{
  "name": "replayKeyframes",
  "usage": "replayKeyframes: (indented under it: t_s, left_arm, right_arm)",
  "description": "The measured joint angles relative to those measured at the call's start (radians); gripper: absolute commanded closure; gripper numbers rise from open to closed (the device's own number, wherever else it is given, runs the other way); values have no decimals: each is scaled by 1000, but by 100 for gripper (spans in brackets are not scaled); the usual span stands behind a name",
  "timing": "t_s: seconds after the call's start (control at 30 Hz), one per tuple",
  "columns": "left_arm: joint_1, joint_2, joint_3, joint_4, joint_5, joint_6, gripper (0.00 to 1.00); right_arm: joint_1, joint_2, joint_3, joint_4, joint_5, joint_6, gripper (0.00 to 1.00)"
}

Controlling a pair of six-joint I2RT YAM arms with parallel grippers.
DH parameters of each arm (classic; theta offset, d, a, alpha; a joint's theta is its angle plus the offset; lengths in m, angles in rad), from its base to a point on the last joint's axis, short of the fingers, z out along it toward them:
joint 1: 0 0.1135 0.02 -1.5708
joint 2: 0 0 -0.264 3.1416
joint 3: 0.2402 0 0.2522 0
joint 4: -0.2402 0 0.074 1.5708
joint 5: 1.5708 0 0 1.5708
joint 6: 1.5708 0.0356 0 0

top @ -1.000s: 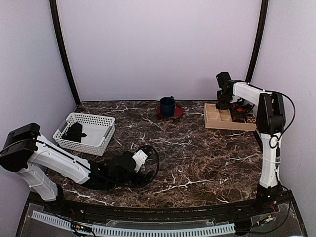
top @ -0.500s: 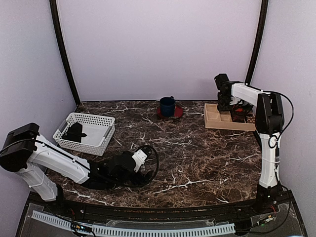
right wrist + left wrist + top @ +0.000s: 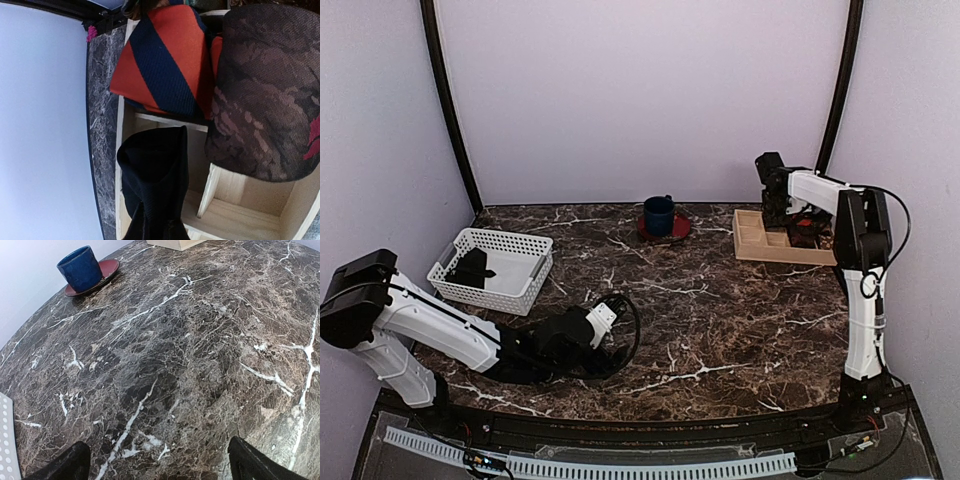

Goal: Roll the ties
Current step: Place the tie in the storage box.

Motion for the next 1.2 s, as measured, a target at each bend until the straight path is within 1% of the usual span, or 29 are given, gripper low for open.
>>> replayKeyframes:
  t_s: [0.2,0.33,0.43,0.5,0.77,0.8,0.83,0.87,1.03,1.2]
  left_arm:
    - [0,-10,-2,-5,0,0,1]
    - [0,-12,-4,-10,-1,0,1]
    - [0,-12,-7,-11,-1,-1,1]
    - [0,-12,-10,-12,-1,-2,1]
    - [0,-12,-12,-12,0,-3,1]
    - [0,-12,-12,-12,0,-3,1]
    - [0,-12,-12,-12,0,-3,1]
    - [0,-12,-12,-12,0,-3,1]
    - [0,-12,-12,-12,0,-4,1]
    - [0,-12,-12,-12,0,-5,1]
  right_arm:
    - [-16,63,4,-14,-3,-3,100]
    - [-14,77,28,-18,-4,-18,70]
    - [-16,79,27,-1,-9,-43,58]
    - [-16,79,27,13,-10,-48,54]
    - [-16,45,-13,54,-26,-63,43]
    - [-16,37,-20,54,-31,-61,40]
    - [-16,24,-31,51,-35,-61,34]
    - [-16,16,-37,47,-39,-57,32]
    - [-16,-24,-46,35,-57,-63,25]
    - [-16,-53,-46,34,-76,-71,14]
